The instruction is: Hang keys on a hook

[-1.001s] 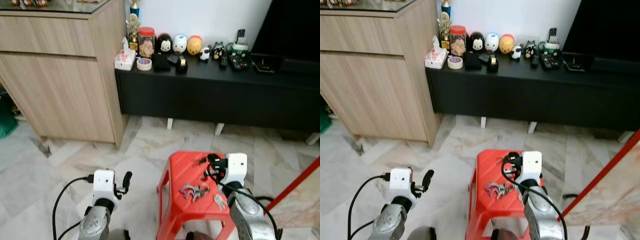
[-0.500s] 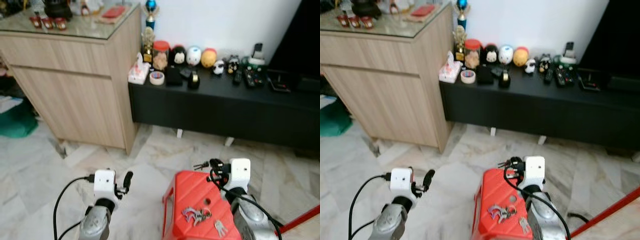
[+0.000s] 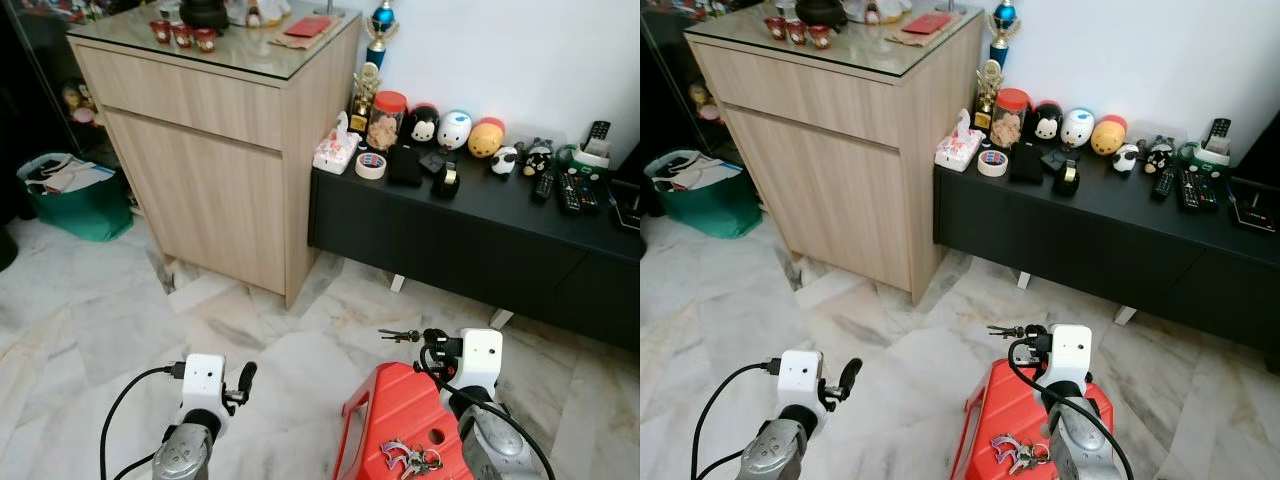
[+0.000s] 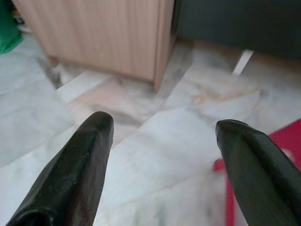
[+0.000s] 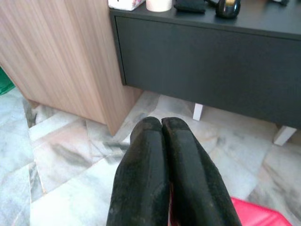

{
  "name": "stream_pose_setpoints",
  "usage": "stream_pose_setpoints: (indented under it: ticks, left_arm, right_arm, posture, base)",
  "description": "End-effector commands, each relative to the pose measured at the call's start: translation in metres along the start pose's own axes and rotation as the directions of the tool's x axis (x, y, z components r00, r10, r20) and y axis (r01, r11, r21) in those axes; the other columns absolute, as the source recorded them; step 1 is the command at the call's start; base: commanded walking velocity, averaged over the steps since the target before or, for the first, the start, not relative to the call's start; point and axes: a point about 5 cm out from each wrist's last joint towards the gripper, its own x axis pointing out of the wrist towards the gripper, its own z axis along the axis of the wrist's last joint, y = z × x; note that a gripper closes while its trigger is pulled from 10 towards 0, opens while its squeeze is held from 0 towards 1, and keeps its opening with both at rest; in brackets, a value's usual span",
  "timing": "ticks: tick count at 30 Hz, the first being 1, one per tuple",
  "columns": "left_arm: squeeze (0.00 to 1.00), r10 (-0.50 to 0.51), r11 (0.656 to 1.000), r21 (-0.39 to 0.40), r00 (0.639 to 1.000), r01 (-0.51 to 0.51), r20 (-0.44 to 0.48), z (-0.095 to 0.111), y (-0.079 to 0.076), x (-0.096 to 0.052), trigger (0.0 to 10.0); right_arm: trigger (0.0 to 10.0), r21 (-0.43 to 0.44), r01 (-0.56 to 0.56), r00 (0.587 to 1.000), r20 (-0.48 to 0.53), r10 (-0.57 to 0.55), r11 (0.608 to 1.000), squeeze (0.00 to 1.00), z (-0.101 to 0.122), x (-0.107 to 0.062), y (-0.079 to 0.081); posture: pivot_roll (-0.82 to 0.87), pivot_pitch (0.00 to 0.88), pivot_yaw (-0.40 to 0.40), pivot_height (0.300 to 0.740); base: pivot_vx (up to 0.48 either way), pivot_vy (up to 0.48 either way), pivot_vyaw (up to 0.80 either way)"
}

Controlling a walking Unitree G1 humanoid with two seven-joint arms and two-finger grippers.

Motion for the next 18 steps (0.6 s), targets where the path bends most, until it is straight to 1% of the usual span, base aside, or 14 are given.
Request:
stream_pose_setpoints:
  ticks: [1, 4, 10, 18]
  left_arm:
    - [0.00, 0.003, 1.000, 0.000, 1.000, -0.003, -0.011, -0.0037, -0.0009, -0.0002, 10.0]
    - [0.00, 0.005, 1.000, -0.004, 1.000, -0.005, -0.015, -0.0058, -0.0017, -0.0003, 10.0]
    - [0.00, 0.002, 1.000, -0.013, 1.000, -0.002, -0.015, -0.0088, -0.0053, 0.0004, 10.0]
    - [0.00, 0.021, 1.000, -0.013, 1.000, -0.021, -0.004, -0.0087, -0.0013, 0.0009, 10.0]
  right_arm:
    - [10.0, 0.006, 0.034, 0.999, -0.006, -0.034, 0.999, 0.00, -0.0033, -0.0020, -0.0063]
    - [10.0, 0.023, 0.053, 0.999, -0.007, -0.053, 0.998, 0.00, -0.0044, -0.0012, -0.0070]
    - [10.0, 0.025, 0.061, 0.998, 0.001, -0.061, 0.998, 0.00, -0.0037, 0.0003, -0.0061]
    - [10.0, 0.021, 0.067, 0.998, 0.012, -0.067, 0.998, 0.00, 0.0004, 0.0043, -0.0051]
  posture:
    - [0.09, 0.000, -0.085, 0.740]
    - [0.09, 0.000, -0.080, 0.740]
    - [0.09, 0.000, -0.080, 0.740]
    - [0.09, 0.000, -0.081, 0.740]
  base:
    - [0.000, 0.000, 0.00]
    - [0.000, 0.000, 0.00]
    - [0.000, 0.000, 0.00]
    - [0.000, 0.000, 0.00]
